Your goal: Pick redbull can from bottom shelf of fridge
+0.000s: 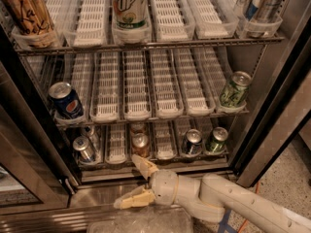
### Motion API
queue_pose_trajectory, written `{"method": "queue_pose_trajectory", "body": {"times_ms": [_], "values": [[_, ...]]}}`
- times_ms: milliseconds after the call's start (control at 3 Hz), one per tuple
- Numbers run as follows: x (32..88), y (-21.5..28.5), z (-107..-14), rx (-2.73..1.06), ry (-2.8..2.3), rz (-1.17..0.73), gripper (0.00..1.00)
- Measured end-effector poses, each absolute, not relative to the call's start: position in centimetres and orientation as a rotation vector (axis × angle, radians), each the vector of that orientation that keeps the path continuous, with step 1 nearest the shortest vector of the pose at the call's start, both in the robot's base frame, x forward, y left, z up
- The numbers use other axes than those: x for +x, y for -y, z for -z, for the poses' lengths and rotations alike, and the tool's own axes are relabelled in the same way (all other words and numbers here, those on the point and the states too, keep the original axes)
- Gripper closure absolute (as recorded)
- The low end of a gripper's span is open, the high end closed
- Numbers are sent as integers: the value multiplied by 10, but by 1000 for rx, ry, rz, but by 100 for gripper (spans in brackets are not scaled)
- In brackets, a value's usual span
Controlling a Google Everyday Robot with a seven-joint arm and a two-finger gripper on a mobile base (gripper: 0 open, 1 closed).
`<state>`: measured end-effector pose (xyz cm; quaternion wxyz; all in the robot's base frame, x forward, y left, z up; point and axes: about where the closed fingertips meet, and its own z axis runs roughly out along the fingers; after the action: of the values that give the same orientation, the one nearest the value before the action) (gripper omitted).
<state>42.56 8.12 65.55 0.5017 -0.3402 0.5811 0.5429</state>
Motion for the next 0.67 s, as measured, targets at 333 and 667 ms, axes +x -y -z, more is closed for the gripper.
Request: {"method": "queue_pose_trajectory", "body": {"times_ms": [333, 667], "values": [[451, -98, -628, -752, -1458, -1259, 0], [451, -98, -628, -753, -1457, -1260, 0]]}}
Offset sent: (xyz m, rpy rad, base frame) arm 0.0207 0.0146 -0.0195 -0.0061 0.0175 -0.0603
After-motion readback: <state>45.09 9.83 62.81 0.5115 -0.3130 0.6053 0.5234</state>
